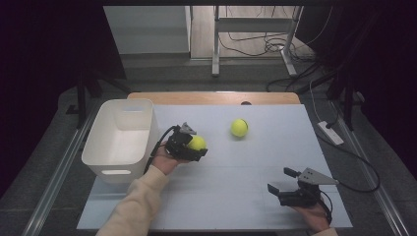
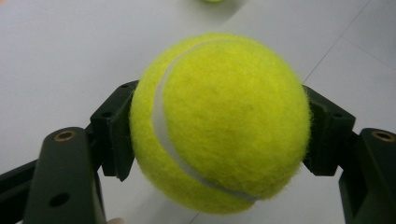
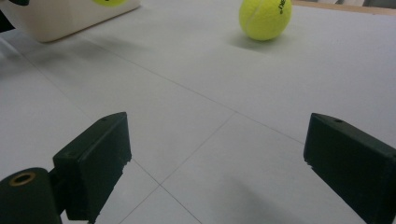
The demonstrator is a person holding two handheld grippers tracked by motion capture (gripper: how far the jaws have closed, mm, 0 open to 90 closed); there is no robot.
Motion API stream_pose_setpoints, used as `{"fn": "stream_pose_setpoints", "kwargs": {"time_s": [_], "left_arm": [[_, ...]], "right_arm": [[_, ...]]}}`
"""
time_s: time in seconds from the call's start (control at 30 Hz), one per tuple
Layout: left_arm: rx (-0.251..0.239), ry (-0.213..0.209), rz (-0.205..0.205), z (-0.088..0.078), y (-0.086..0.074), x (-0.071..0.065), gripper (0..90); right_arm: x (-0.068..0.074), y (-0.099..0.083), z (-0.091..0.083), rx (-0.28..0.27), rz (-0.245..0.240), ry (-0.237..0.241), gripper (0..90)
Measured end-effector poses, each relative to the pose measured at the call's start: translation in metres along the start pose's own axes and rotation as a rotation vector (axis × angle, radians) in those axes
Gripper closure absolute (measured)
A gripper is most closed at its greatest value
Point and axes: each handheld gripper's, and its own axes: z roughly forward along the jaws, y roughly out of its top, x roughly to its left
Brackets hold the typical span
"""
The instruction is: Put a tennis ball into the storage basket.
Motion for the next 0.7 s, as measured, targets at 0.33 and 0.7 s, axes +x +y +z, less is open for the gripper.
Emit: {"fn": "stream_pose_setpoints", "kwargs": {"time_s": [0.33, 0.7], "left_arm": [[-0.072, -0.014, 0.002, -0.016, 0.001, -0.003, 26.8], [-0.16, -0.018, -0.019, -0.035, -0.002, -0.001, 26.8]], "right_arm": [[-0.001, 0.0, 0.0, -0.004, 0.006, 0.0, 7.6], [0.0, 0.0, -0.002, -0.008, 0.004, -0.005, 7.7]]}}
